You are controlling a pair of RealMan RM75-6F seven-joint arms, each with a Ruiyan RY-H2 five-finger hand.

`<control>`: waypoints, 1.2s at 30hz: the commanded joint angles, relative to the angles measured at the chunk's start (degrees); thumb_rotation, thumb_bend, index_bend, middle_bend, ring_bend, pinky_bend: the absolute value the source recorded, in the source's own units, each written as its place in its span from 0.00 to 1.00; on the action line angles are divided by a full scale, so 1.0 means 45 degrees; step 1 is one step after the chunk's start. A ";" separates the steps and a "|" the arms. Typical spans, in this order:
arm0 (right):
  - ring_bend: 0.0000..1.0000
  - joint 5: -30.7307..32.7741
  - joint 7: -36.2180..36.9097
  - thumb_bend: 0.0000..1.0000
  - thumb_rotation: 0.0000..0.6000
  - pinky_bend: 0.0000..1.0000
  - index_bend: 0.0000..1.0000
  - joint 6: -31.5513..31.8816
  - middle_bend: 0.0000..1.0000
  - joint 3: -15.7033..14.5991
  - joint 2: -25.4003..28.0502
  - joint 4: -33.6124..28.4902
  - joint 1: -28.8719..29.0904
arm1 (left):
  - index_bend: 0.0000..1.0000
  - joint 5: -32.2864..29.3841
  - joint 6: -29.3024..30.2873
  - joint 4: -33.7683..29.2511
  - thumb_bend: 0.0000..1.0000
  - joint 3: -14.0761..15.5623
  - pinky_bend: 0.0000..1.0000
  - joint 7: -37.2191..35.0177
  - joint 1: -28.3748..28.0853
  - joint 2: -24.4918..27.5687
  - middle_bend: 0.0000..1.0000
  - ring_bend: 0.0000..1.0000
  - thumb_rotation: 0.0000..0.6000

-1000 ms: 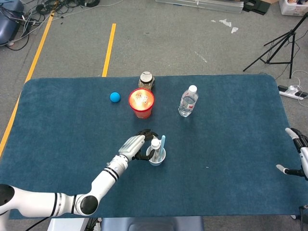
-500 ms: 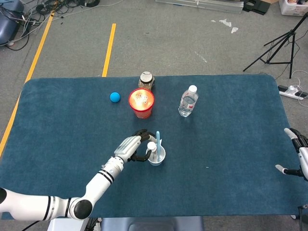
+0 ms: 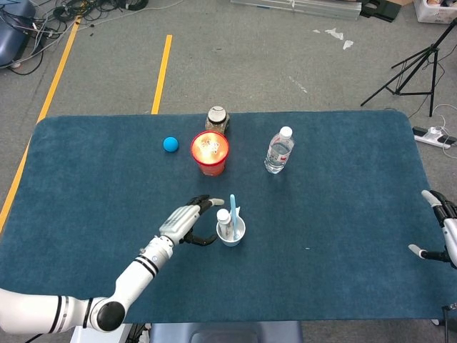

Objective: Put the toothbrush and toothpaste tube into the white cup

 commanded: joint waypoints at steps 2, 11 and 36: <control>0.13 0.0020 -0.0057 0.00 1.00 0.58 0.06 0.0001 0.10 0.0002 -0.0016 -0.0013 0.0004 | 0.14 0.0427 0.0389 -0.0837 0.31 0.0434 0.02 0.0326 0.0438 0.0922 0.18 0.03 1.00; 0.13 0.0204 -0.0577 0.00 1.00 0.58 0.06 -0.0177 0.10 0.0002 -0.0191 -0.0045 0.0119 | 0.20 0.3559 0.2384 -0.2420 0.31 0.1964 0.02 0.0680 0.2401 0.2885 0.17 0.03 1.00; 0.13 0.0817 -0.2808 0.00 1.00 0.58 0.06 -0.0533 0.10 -0.0093 -0.0986 -0.0196 0.0456 | 0.30 1.0997 0.8502 0.1549 0.31 0.5165 0.02 -0.0687 0.8439 0.4601 0.15 0.02 1.00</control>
